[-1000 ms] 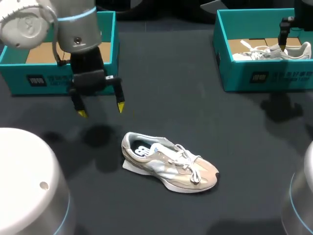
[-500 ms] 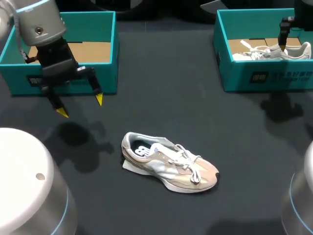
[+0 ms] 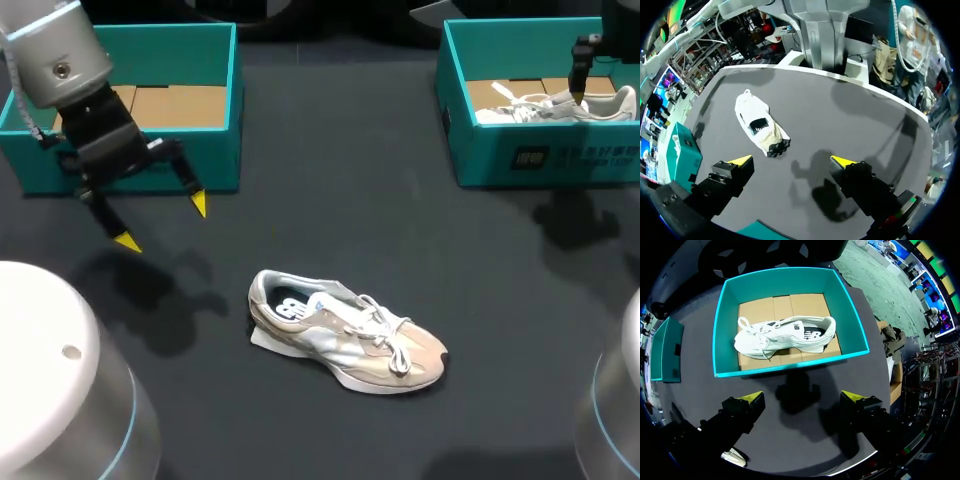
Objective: Take the shoe out of the shoebox, open the shoe tongue, remove and reinsert the insole, then place the shoe into the shoebox
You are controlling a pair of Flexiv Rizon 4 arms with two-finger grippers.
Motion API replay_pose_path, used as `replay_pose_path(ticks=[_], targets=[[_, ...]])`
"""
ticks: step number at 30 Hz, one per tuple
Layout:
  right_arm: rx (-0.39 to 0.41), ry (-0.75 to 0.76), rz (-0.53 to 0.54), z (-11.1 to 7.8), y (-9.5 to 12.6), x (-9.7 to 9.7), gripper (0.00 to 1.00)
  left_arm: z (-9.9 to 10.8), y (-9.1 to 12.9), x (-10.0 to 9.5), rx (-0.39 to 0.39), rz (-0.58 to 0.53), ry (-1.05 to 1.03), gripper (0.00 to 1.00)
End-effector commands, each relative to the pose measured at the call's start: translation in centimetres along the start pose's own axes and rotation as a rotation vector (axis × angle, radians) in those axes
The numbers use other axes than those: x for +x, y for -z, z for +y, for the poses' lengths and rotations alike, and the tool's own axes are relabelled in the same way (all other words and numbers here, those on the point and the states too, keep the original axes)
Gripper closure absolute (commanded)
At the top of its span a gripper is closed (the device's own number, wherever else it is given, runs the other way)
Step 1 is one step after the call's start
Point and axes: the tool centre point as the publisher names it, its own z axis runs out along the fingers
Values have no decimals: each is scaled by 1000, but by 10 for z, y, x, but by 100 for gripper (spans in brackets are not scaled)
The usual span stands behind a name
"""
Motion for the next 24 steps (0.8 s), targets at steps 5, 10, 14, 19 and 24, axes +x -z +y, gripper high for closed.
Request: replay_pose_path(ticks=[5,10,14,19,24], targets=[[-1,0,-1,0,0,0,0,4,-6,19,106,-200,166,0],[-1,0,-1,0,0,0,0,4,-6,19,106,-200,166,0],[-1,0,-1,0,0,0,0,4,-6,19,106,-200,166,0],[-1,0,-1,0,0,0,0,7,-11,20,126,-209,208,0],[-1,0,-1,0,0,0,0,14,-37,23,219,-218,293,0]])
